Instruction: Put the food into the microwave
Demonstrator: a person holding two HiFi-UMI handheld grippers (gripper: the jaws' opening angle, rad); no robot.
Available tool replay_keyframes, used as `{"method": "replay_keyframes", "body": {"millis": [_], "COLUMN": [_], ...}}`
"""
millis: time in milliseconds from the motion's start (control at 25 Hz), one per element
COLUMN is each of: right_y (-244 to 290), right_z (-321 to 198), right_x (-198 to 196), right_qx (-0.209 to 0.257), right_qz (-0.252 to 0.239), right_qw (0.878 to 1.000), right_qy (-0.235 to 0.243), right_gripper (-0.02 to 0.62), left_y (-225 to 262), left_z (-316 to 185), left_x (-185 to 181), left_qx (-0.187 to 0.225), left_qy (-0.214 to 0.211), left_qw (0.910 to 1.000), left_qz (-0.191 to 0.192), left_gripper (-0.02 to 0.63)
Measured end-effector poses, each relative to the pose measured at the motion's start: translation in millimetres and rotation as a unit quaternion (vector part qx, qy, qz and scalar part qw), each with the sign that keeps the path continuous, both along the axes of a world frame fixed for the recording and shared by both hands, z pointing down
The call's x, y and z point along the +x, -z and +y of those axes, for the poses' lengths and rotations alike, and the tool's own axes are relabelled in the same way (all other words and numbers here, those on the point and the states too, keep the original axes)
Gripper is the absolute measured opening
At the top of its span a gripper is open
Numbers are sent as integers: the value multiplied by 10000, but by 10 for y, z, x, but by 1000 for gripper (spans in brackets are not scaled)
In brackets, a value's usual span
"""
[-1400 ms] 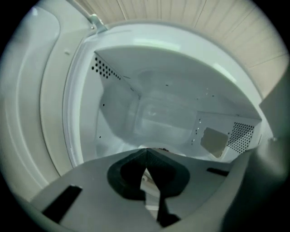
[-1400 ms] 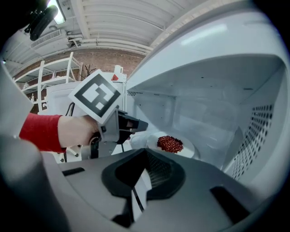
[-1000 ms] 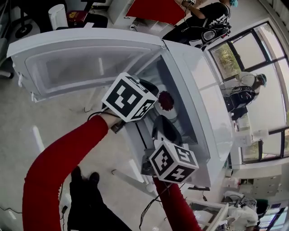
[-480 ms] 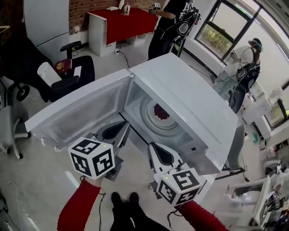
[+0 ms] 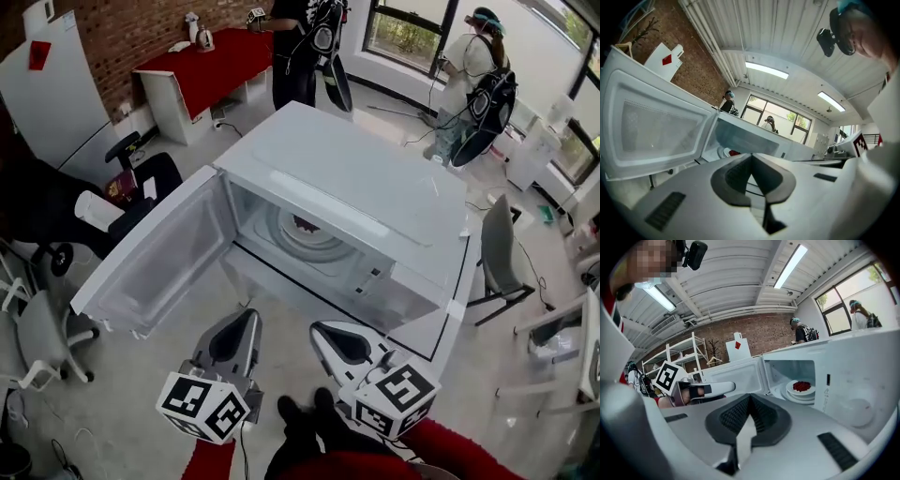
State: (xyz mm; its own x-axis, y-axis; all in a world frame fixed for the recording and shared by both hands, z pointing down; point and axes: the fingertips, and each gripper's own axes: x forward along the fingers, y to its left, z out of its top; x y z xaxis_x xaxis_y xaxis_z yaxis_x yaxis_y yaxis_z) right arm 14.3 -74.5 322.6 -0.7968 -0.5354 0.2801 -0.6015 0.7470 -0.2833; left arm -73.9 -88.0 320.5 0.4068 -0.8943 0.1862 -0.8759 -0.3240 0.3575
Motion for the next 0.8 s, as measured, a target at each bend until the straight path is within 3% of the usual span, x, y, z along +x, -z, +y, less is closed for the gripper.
{"method": "replay_keyframes", "body": {"millis": [800], "right_y": [179], "right_z": [296], "right_x": [764], "right_qx": [373], "right_qz": [-482], "right_qw": [9979], "right_qy": [-239], "right_gripper": [12], "left_y": [65], "left_z": [527], "left_x": [583], "left_qx": [120], "left_qy": [-175], "left_qw": [9994], "left_qz": [-281], "left_gripper": [9]}}
